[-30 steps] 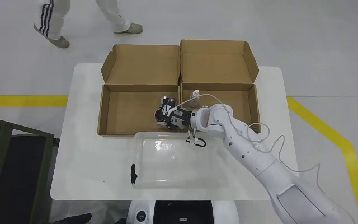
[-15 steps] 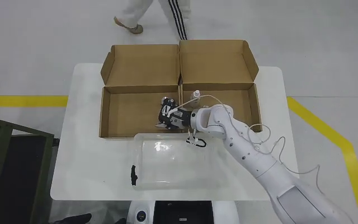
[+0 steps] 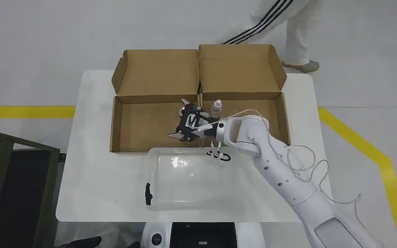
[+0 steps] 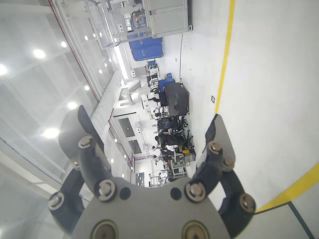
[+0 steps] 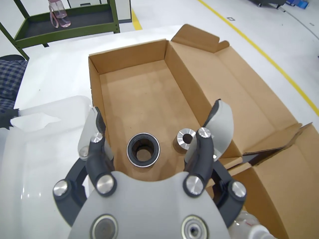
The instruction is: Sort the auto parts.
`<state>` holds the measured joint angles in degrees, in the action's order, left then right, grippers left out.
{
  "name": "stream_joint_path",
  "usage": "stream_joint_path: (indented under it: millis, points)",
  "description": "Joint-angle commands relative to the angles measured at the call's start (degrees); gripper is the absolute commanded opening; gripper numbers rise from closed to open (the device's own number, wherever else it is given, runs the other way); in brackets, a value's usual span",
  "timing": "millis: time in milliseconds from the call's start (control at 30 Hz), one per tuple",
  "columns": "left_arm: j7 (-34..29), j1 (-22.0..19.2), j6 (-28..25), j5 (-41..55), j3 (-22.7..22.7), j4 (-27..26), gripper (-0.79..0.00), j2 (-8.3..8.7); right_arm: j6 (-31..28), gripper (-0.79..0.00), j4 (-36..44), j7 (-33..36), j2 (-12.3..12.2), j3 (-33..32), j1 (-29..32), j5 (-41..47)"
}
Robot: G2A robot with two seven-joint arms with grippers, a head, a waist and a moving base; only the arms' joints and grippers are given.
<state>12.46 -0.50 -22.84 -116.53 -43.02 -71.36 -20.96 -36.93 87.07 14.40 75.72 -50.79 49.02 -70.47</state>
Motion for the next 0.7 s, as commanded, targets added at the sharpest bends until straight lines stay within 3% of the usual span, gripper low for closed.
stream_joint_path:
  millis: [0, 300, 667]
  points:
    - [0.0, 0.0, 0.0, 0.0, 0.0, 0.0, 0.000, 0.00, 0.1, 0.000, 3.7, -0.3, -0.7, -2.0, 2.4, -1.1]
    - [0.0, 0.0, 0.0, 0.0, 0.0, 0.0, 0.000, 0.00, 0.2, 0.000, 17.7, -2.9, -3.7, -12.3, 14.6, -6.2]
    - [0.0, 0.0, 0.0, 0.0, 0.0, 0.0, 0.000, 0.00, -1.0, 0.000, 27.9, -8.4, -6.4, -24.7, 28.7, -9.2]
